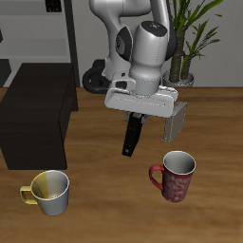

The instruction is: Black book top region shelf and red mug top shelf

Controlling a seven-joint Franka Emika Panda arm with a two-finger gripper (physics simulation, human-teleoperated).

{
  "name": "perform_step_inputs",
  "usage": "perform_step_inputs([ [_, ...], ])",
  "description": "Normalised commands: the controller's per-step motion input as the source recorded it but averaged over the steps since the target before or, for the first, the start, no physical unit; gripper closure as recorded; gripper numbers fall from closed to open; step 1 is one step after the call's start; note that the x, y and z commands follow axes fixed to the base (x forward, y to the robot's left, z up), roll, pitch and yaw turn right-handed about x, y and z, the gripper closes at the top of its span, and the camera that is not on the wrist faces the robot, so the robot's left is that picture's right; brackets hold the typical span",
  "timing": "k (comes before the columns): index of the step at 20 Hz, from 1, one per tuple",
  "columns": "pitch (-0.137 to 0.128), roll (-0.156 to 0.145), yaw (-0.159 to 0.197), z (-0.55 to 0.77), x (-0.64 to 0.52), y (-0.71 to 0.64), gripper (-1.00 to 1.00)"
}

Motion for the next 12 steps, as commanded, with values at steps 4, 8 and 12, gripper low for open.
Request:
perform_step_inputs([
  [4, -0.105, 0.188, 0.012, 0.16, -0.06, -0.14, 1.0],
  [8, -0.025, -0.113, -0.051, 0.12, -0.13, -0.18, 1.0],
  [12, 0.038, -0.201, 0.103, 0.03, 0.01, -0.14, 1.0],
])
